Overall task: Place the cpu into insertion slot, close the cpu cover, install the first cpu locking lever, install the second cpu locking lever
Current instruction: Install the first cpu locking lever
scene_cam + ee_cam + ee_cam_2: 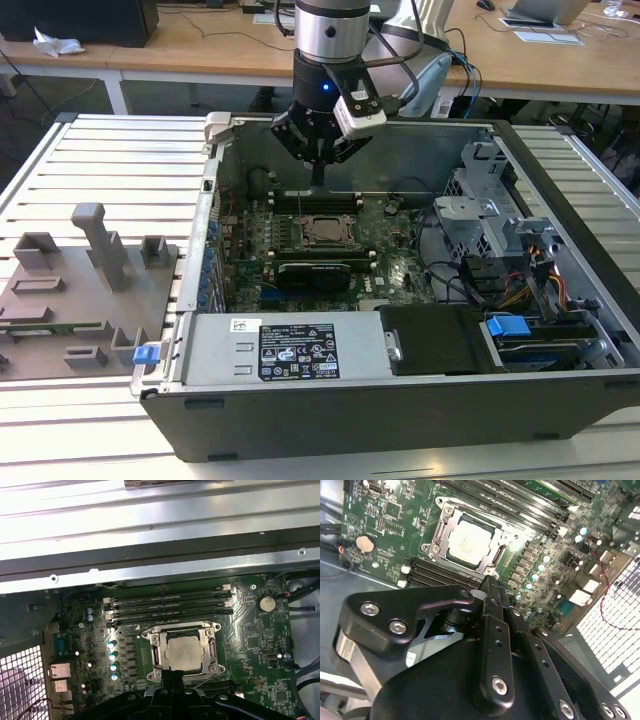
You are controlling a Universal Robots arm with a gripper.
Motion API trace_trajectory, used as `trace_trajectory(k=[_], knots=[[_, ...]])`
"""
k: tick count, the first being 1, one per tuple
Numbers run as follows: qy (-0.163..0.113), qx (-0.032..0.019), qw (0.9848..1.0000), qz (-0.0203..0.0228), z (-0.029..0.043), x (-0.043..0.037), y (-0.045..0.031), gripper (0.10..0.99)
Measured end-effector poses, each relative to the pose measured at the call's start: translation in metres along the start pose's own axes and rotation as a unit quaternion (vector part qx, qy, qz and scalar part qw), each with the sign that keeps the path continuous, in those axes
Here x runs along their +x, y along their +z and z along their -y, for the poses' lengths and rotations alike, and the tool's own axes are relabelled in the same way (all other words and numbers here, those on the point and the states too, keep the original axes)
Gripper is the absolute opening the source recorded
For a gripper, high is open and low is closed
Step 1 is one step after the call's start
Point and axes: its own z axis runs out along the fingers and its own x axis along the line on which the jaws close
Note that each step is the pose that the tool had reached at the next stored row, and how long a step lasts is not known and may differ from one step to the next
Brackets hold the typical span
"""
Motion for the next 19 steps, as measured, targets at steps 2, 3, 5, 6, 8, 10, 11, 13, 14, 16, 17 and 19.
trace_trajectory(k=[2, 3, 5, 6, 8, 10, 11, 13, 14, 16, 17, 19], knots=[[-0.019, 0.0000, 0.9998, 0.0000, 0.0000, 0.0000, 0.0000, 0.106], [-0.029, 0.0000, 0.9996, -0.0001, 0.0000, 0.0000, 0.0000, 0.106], [-0.048, 0.0000, 0.9988, -0.0001, 0.0000, 0.0000, 0.0000, 0.106], [-0.062, 0.0000, 0.9981, -0.0001, 0.0000, 0.0000, 0.0000, 0.106], [-0.074, 0.0000, 0.9973, -0.0002, 0.0000, 0.0000, 0.0000, 0.106], [-0.085, 0.0000, 0.9964, -0.0002, 0.0000, 0.0000, 0.0000, 0.106], [-0.091, 0.0000, 0.9958, -0.0002, 0.0000, 0.0000, 0.0000, 0.106], [-0.103, 0.0000, 0.9946, -0.0002, 0.0000, 0.0000, 0.0000, 0.106], [-0.109, 0.0000, 0.9941, -0.0002, 0.0000, 0.0000, 0.0000, 0.106], [-0.127, 0.0000, 0.9919, -0.0003, 0.0000, 0.0000, 0.0000, 0.106], [-0.133, 0.0000, 0.9912, -0.0003, 0.0000, 0.0000, 0.0000, 0.106], [-0.142, 0.0000, 0.9899, -0.0003, 0.0000, 0.0000, 0.0000, 0.106]])
